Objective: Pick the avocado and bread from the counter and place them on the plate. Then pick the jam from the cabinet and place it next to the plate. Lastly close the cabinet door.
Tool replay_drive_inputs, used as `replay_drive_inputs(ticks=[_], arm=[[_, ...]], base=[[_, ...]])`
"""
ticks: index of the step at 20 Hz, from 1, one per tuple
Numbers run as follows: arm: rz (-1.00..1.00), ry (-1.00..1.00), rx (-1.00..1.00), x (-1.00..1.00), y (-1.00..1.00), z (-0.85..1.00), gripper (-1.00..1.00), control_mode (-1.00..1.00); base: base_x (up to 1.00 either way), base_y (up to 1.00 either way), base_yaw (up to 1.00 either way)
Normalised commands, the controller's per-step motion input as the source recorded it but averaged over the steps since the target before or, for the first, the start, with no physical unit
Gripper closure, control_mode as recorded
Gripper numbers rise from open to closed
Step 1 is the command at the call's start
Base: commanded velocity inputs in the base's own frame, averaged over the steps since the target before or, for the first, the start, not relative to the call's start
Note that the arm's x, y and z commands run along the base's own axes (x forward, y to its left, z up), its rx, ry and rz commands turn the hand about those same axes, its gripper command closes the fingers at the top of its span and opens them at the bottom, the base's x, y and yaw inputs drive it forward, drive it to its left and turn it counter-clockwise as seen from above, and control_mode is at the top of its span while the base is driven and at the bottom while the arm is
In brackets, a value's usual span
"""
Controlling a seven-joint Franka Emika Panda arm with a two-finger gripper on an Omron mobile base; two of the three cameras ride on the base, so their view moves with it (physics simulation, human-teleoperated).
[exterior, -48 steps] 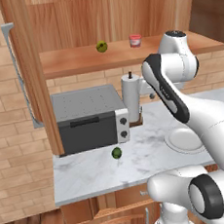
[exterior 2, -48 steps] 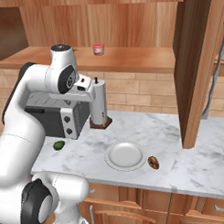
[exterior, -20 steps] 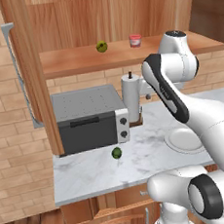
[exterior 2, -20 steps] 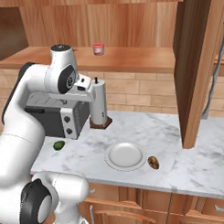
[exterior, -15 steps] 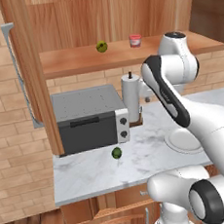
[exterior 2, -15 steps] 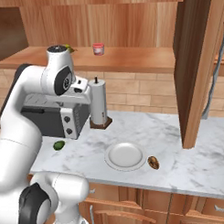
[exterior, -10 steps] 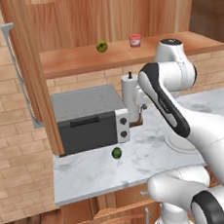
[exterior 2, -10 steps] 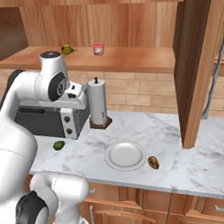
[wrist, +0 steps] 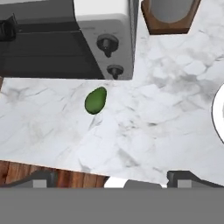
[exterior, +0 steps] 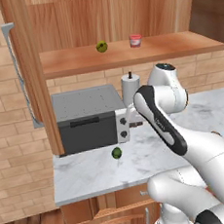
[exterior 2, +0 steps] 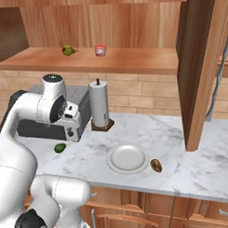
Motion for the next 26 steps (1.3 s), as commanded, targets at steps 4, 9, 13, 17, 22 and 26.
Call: replay_drive_inputs(ticks=[4,9,13,17,22,26], arm=[[0.02,0.0,0.1,0.14,0.34,-0.6,-1.0,-1.0],[0.0,0.0,0.03,0.3,0.35,-0.46,-1.0,-1.0],[0.0,0.0,-0.01,0.4,0.23,-0.28,-1.0,-1.0],[-0.01,0.0,-0.01,0.42,0.18,-0.23,-1.0,-1.0],[0.0,0.0,0.0,0.31,0.15,-0.17,-1.0,-1.0],[0.0,0.0,0.0,0.25,0.14,-0.18,-1.0,-1.0]], base=[[0.0,0.0,0.0],[0.0,0.0,0.0],[0.0,0.0,0.0],[0.0,0.0,0.0],[0.0,0.0,0.0],[0.0,0.0,0.0]])
